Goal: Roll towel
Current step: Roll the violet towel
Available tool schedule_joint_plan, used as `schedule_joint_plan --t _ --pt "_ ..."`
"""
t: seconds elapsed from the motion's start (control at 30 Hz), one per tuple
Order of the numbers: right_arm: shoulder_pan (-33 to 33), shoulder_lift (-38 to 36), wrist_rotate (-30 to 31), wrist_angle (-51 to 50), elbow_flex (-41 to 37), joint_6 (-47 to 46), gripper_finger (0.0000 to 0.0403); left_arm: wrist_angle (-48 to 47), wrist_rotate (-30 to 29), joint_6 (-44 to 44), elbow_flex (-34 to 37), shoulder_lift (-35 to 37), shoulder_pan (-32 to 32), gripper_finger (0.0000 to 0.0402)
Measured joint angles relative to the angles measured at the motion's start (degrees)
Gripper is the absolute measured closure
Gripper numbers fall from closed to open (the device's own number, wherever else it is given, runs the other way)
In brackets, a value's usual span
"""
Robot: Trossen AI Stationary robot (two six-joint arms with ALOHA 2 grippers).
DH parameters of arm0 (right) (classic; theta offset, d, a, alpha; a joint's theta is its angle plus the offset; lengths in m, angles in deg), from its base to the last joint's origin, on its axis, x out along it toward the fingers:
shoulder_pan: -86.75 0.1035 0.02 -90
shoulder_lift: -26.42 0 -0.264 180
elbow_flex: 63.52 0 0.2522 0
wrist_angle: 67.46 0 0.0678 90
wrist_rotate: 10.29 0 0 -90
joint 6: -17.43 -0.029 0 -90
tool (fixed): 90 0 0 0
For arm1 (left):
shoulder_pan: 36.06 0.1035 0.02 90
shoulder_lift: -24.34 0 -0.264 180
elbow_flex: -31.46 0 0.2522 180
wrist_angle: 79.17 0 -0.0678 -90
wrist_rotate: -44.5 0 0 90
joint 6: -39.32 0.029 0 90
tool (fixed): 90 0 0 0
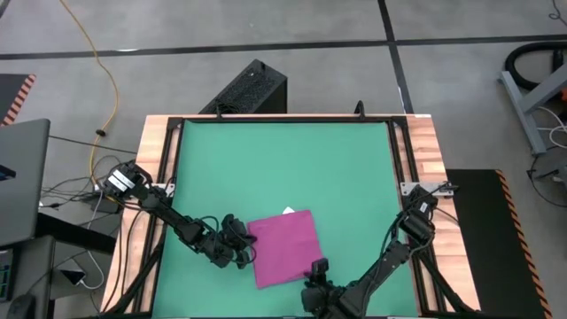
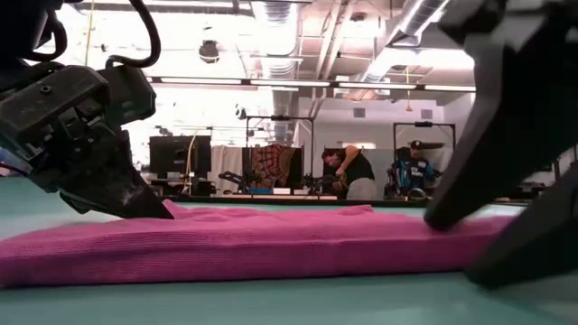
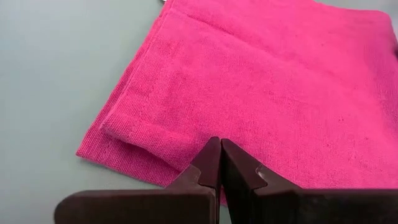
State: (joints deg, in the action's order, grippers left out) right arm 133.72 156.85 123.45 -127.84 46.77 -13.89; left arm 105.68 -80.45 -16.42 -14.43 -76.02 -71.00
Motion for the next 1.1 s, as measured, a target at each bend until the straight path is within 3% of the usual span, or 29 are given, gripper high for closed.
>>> schedule_joint_plan --t 0.37,0.93,1.1 --pt "-0.1 -0.1 0.4 -3.7 -1.0 -6.0 0.0247 -0.2 0.1 0.5 0.0 0.0 0.0 0.0401" --pt "0.3 0.1 -0.3 -4.0 -1.2 -5.9 0.0388 -0.3 0.1 0.5 0.0 0.0 0.0 0.0401" --pt "1.0 0.1 -0.3 -3.9 -1.2 -6.4 0.0386 3.8 1.6 2.0 0.1 1.6 -0.3 0.0401"
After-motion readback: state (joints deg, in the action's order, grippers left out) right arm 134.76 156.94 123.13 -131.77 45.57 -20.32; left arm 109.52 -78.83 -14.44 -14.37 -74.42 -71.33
